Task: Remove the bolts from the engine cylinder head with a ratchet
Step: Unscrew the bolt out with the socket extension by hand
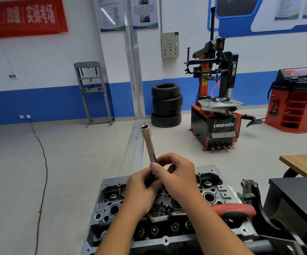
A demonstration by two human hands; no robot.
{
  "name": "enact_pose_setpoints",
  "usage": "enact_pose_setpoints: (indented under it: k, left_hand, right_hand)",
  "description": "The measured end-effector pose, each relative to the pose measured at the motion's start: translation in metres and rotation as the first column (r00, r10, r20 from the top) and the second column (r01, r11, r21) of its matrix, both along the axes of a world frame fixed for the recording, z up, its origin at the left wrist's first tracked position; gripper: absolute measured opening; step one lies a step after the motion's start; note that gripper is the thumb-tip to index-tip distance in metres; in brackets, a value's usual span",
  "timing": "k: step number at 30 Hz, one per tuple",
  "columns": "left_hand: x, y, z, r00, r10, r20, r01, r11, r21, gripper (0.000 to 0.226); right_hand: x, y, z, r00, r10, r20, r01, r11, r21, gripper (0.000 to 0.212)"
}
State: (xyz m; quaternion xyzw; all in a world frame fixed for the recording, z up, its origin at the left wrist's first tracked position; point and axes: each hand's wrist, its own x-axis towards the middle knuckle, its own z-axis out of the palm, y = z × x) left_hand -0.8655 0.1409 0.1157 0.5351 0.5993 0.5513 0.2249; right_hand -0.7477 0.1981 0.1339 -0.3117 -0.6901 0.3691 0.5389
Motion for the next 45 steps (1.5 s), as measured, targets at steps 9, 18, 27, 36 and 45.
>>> enact_pose_setpoints:
  k: [9, 18, 27, 36, 45]
  left_hand:
    - [-0.0012, 0.0033, -0.0038, 0.997, 0.004, -0.071, -0.01, 0.996, -0.085, 0.018]
    - [0.0014, -0.0006, 0.0017, 0.993, -0.083, -0.082, 0.081, 0.996, -0.031, 0.042]
    - [0.0003, -0.0001, 0.0008, 0.993, 0.036, -0.116, -0.047, 0.995, -0.092, 0.016]
    - [0.0037, -0.0011, 0.0022, 0.995, 0.04, -0.086, -0.04, 0.999, -0.001, 0.047]
    - [0.0027, -0.0035, 0.0033, 0.992, -0.118, -0.043, 0.113, 0.987, -0.113, 0.029]
  right_hand:
    - [-0.0042, 0.0016, -0.0022, 0.996, -0.09, -0.017, 0.091, 0.987, 0.134, 0.024]
    - [-0.0053, 0.0058, -0.0037, 0.994, -0.112, 0.009, 0.11, 0.982, 0.157, 0.005]
    - [-0.0056, 0.0044, -0.0045, 0.99, -0.088, 0.108, 0.067, 0.981, 0.184, 0.017]
    - [-0.0047, 0.0045, -0.0029, 0.994, 0.021, 0.105, -0.029, 0.997, 0.072, 0.008]
    - [-0.0025, 0.0017, -0.0012, 0.997, 0.005, 0.081, -0.009, 0.999, 0.05, 0.023]
